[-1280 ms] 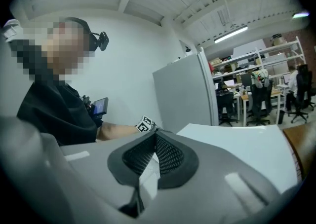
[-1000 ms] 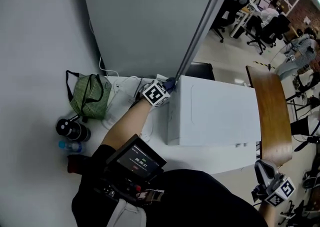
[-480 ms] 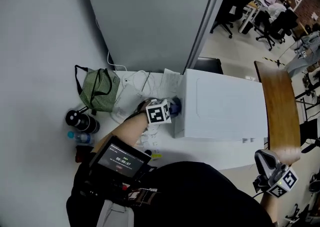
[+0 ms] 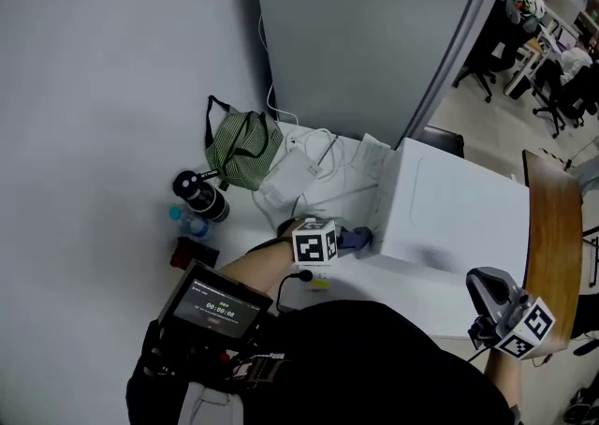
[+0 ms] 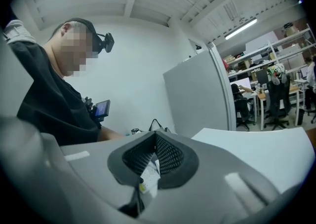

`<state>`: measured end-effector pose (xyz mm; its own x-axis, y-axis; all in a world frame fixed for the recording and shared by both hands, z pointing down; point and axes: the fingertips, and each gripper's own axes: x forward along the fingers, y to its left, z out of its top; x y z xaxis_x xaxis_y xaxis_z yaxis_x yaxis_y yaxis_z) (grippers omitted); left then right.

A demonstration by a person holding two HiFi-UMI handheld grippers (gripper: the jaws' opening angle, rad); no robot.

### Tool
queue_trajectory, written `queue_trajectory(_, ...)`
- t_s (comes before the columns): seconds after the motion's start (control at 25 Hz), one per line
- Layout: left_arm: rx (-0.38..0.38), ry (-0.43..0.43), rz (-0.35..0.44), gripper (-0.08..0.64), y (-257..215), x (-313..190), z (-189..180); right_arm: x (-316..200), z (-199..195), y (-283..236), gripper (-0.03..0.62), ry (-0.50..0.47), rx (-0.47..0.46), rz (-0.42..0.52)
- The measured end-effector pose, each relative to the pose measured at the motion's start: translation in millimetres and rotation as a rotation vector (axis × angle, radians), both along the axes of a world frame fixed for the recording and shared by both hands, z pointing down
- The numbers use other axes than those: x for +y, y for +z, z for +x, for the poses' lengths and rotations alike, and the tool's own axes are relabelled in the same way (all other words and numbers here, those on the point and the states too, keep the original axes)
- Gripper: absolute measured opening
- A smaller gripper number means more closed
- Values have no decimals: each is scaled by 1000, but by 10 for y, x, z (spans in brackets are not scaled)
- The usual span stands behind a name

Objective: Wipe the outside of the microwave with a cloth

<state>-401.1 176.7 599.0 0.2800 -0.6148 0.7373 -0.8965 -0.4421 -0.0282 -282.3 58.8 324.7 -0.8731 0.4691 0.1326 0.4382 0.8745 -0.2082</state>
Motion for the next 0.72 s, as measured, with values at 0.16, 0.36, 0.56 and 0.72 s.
queue_trajectory(0.16, -101, -224, 79, 55, -260, -434, -1149, -163, 146, -17, 5, 97, 40, 22)
queue_trajectory(0.36, -193, -241, 48, 55, 41, -1202, -1795, -434, 538, -145, 5, 282, 102, 84)
queue_trajectory(0.56, -301, -79, -26, 55, 597, -1647, -1894, -631, 879, -184, 5, 429, 148, 127)
queue_trajectory(0.72, -231, 4, -48, 54, 673, -1492, -1761, -677, 934, -160, 5, 444, 147, 125)
